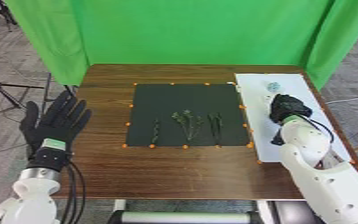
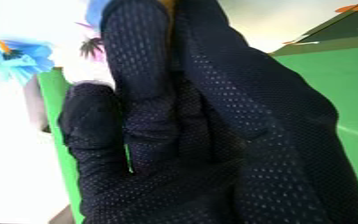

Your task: Arrange flowers

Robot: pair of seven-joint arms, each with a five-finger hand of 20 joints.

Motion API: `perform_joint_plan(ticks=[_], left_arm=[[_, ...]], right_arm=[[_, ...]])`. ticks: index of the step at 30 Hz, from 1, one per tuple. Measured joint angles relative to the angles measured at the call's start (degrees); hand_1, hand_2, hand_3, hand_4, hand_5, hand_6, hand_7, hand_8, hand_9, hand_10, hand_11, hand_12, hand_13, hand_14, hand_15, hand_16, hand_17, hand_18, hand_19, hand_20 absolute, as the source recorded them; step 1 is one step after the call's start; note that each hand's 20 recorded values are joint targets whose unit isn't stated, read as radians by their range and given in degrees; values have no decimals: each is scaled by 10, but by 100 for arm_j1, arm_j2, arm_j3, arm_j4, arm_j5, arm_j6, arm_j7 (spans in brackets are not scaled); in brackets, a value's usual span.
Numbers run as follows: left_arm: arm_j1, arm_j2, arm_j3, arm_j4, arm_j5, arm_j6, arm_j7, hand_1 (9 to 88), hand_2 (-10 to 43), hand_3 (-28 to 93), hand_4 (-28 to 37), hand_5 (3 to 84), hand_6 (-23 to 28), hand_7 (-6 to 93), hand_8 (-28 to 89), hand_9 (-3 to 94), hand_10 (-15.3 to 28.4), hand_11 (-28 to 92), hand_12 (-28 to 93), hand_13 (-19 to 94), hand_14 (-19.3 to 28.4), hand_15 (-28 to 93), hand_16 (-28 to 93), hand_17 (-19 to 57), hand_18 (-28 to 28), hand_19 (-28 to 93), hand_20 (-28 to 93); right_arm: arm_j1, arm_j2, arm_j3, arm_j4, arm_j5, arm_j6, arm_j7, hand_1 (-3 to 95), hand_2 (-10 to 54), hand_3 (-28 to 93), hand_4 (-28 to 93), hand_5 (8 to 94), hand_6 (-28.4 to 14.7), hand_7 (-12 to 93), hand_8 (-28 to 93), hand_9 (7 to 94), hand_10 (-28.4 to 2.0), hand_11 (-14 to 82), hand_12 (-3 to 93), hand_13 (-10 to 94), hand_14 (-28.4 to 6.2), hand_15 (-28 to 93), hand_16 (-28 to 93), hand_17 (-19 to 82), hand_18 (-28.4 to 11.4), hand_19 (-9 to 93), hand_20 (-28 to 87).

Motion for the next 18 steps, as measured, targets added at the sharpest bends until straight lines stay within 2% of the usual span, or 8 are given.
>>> perform_joint_plan(ticks=[5,9,12,15,18], left_arm=[[-52,25,15,32,-2,-33,-12,254,134,713,-283,378,75,153,-105,353,150,246,99,271,152,387,-109,-48,137,366,78],[-110,40,15,124,13,-163,-125,253,133,712,-283,381,74,135,-104,361,142,224,87,275,146,352,-112,-45,134,362,76],[-110,33,-3,146,15,-222,-185,253,133,712,-283,381,72,125,-103,362,138,210,79,271,140,333,-114,-44,133,360,75],[-100,16,-26,153,19,-236,-189,253,133,709,-283,380,71,118,-100,360,137,199,74,269,137,317,-112,-43,131,358,74],[-70,8,-70,160,19,-236,-168,253,132,709,-283,378,70,114,-98,357,135,197,74,267,136,313,-109,-43,130,356,74]], right_arm=[[-154,0,-6,-107,-64,398,11,656,-95,736,-283,701,-17,383,67,821,-84,149,465,818,-14,327,465,556,-83,852,188],[-505,-39,28,-545,-342,1185,-5,654,-95,743,-283,705,-15,389,73,823,-84,149,469,821,-16,326,474,559,-80,857,179],[-664,-96,-58,-876,-483,1787,-136,652,-95,744,-283,703,-12,401,78,823,-84,149,472,820,-15,324,481,558,-76,862,165],[-617,-180,-233,-1055,-168,2210,-530,651,-95,744,-283,700,-8,413,82,823,-83,149,473,818,-11,326,483,558,-68,869,155],[-406,-313,-452,-1083,639,2322,-1183,648,-95,746,-283,699,-6,418,81,823,-82,151,475,817,-8,328,483,559,-66,872,150]])
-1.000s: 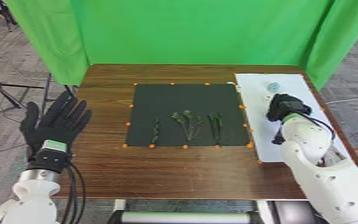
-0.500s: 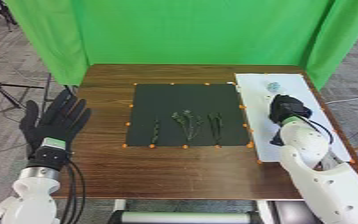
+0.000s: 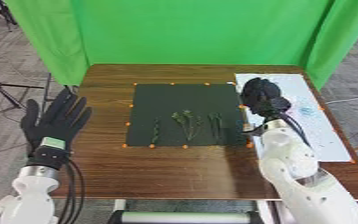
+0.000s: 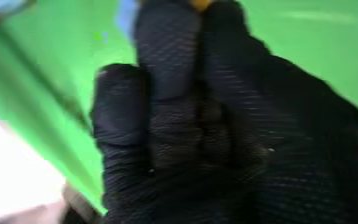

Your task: Arrange flowers

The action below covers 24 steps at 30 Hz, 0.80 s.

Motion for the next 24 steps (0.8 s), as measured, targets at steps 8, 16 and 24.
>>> perform_joint_plan(ticks=[8,16,24], left_arm=[[-90,1,119,137,0,5,1,251,132,711,-283,376,69,115,-97,353,136,195,75,264,137,316,-103,-43,129,355,74],[-404,26,460,268,10,42,-37,251,133,711,-283,376,69,118,-97,352,136,197,77,263,137,319,-102,-43,129,355,75],[-625,52,621,324,28,124,-145,251,133,713,-283,376,69,122,-97,353,138,205,81,265,139,329,-102,-44,129,357,77]], right_arm=[[911,-653,-950,62,848,-723,-416,645,-95,749,-283,696,-5,423,81,821,-83,152,476,813,-6,339,486,561,-63,877,151],[1307,-1441,-1587,548,801,-1405,-1189,644,-95,747,-283,693,-4,427,75,820,-83,154,475,810,-4,354,486,563,-67,872,162],[1349,-2178,-1818,1307,156,-1676,-1463,644,-95,743,-283,690,-2,432,66,819,-82,154,470,808,-3,364,487,564,-71,865,176]])
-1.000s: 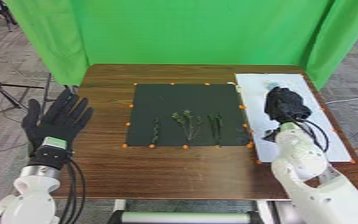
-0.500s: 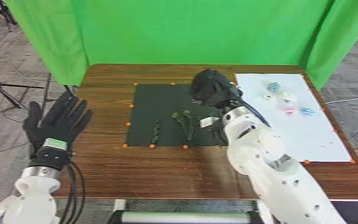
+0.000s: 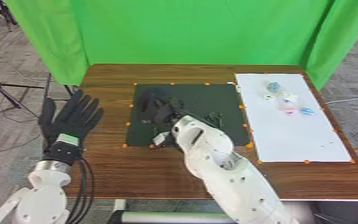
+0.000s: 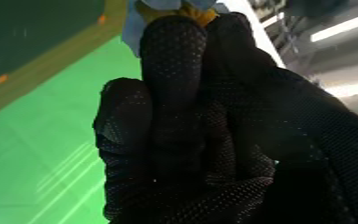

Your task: Arrange flowers

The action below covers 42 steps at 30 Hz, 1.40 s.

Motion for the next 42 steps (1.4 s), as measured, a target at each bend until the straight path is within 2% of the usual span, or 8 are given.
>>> perform_joint_plan(ticks=[6,9,13,25,32,35,37,42], left_arm=[[-76,1,71,0,-4,102,-45,251,134,714,-283,378,70,125,-97,353,138,209,84,266,141,335,-101,-44,129,358,78],[-100,-9,116,12,-9,97,-28,252,135,712,-283,380,71,128,-97,356,140,215,87,269,145,346,-98,-45,130,360,79],[-104,-6,114,23,-19,120,-32,253,135,714,-283,381,71,131,-98,356,141,218,88,270,147,354,-97,-45,132,362,80],[-89,14,85,5,-65,196,9,254,135,715,-283,380,71,135,-99,344,142,219,93,263,149,369,-94,-47,133,364,81],[-97,24,72,5,-83,201,25,260,150,719,-283,380,71,143,-100,343,142,222,96,263,151,378,-94,-47,134,366,82],[-98,26,30,2,-91,215,26,258,146,719,-283,380,71,143,-101,342,142,222,97,263,152,381,-94,-47,135,365,82],[-90,26,-19,-8,-93,231,26,257,143,719,-283,376,69,141,-102,342,141,220,97,263,152,381,-94,-48,136,366,83],[-45,25,-128,-49,-94,262,25,257,141,717,-283,372,67,141,-103,344,141,220,95,263,153,382,-94,-49,138,367,84]], right_arm=[[51,-367,-23,510,-469,-66,-169,643,-95,743,-283,684,-2,434,59,813,-81,154,466,804,-2,371,488,562,-74,866,188],[98,-395,-106,583,-536,-85,-156,639,-95,748,-283,669,-4,441,48,798,-83,154,464,780,-7,382,485,528,-97,879,226],[107,-407,-212,656,-791,-25,-89,628,-95,752,-283,636,-7,456,34,759,-84,161,456,731,-21,399,478,460,-142,898,306],[32,-419,-303,729,-1457,62,254,584,-95,751,-283,617,-23,398,-12,732,-90,138,415,661,-56,506,482,424,-168,875,357],[18,-401,-345,701,-1437,8,402,540,-95,767,-283,609,-21,322,-29,656,-116,213,295,612,-76,533,453,396,-180,850,352],[18,-375,-385,687,-1442,31,508,518,-95,779,-283,606,-19,300,-95,638,-127,249,232,609,-84,546,435,395,-182,851,353],[16,-361,-385,658,-1414,20,620,486,-95,800,-282,582,-23,265,-147,619,-128,225,197,613,-99,568,409,394,-187,856,356],[-23,-317,-384,551,-1382,15,779,433,-95,832,-282,563,-23,238,-144,603,-126,185,177,620,-122,670,294,389,-194,860,353]])
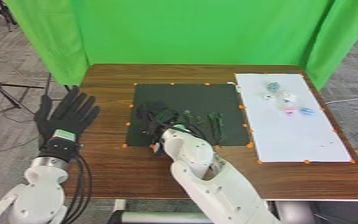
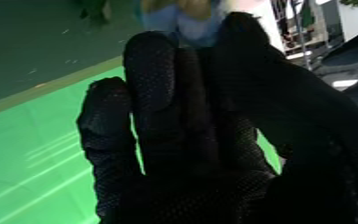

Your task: Arrange flowers

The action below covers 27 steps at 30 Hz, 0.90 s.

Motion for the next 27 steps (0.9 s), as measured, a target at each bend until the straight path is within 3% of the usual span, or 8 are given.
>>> perform_joint_plan(ticks=[6,11,17,23,27], left_arm=[[-4,-5,12,1,0,1,-7,256,139,717,-283,371,66,141,-102,344,141,221,95,263,154,383,-94,-49,139,367,84],[-15,-24,32,4,4,-3,-9,255,138,716,-283,370,66,141,-102,344,142,220,95,263,154,383,-94,-49,139,366,84],[17,-141,-14,2,7,-27,3,253,137,713,-283,369,66,138,-102,343,142,216,95,262,155,381,-94,-50,139,365,84],[262,-188,-214,-94,22,-109,36,248,137,706,-283,367,65,130,-101,342,134,207,92,259,153,366,-96,-51,140,358,82],[533,-183,-474,-183,28,-207,56,246,137,703,-283,365,62,126,-99,344,132,200,89,258,152,360,-94,-52,140,357,82]], right_arm=[[-32,47,-1,-65,-65,-42,-5,413,-95,825,-281,562,-27,229,-141,593,-130,175,174,619,-126,683,276,382,-201,858,353],[-79,67,45,-194,-76,-138,1,369,-95,817,-281,528,-40,208,-132,532,-154,154,172,600,-132,685,264,382,-211,889,374],[-336,183,456,-840,46,-176,179,338,-95,789,-274,503,-58,175,-115,503,-169,137,171,571,-151,687,250,383,-217,908,382],[-521,723,1121,-1623,500,110,773,332,-95,779,-241,520,-62,157,-106,517,-177,128,170,555,-155,629,229,345,-222,858,363],[-429,1282,1590,-1615,750,268,1251,331,-95,779,-233,516,-66,152,-104,512,-180,124,167,543,-160,601,219,331,-223,835,351]])
